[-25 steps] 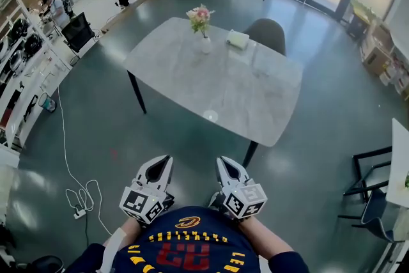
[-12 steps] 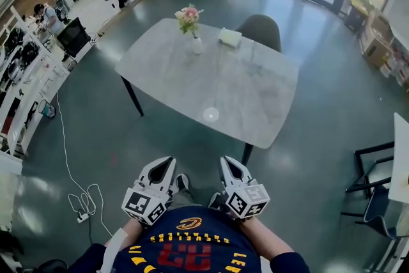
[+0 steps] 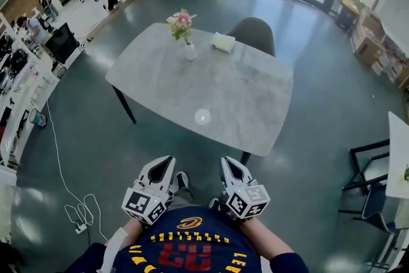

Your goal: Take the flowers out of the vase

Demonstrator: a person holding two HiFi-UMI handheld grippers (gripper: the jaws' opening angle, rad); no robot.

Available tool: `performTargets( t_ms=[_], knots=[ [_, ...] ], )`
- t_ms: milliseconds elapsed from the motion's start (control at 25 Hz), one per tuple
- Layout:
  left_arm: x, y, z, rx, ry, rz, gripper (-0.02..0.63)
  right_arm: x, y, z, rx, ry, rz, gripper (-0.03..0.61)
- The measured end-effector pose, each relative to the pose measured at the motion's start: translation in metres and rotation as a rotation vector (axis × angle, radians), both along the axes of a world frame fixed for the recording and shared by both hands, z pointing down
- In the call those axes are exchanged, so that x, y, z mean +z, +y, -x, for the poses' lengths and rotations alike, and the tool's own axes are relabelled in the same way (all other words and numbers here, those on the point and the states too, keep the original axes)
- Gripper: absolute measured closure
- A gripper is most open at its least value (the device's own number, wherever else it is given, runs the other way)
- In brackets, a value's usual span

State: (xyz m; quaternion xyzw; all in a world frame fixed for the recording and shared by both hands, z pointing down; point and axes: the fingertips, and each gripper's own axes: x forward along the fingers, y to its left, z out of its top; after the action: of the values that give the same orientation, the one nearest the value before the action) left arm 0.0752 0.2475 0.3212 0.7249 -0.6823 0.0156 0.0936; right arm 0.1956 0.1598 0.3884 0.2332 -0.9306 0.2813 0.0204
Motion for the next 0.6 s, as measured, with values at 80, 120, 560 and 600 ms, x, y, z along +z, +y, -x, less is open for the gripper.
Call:
performTargets(
  t_ms=[80,120,560,600],
  knots=[
    [0.001,-0.008,0.016,0.003,0.005,-0.002,0.611,0.002,-0.008,0.013,0.010,0.008,0.004,0.575],
    [0.001,-0.012,0.025,0.002,0.009,-0.003,0.611,0.003,-0.011,0.020,0.015,0.011,0.006,0.575],
    [0.005,-0.055,0.131,0.034,0.067,-0.003,0.611,0.006,-0.041,0.119,0.028,0.074,-0.002,0.575],
    [0.007,-0.058,0.139,0.038,0.072,-0.005,0.611,0.005,-0.043,0.126,0.032,0.080,-0.005,0.575]
  ],
)
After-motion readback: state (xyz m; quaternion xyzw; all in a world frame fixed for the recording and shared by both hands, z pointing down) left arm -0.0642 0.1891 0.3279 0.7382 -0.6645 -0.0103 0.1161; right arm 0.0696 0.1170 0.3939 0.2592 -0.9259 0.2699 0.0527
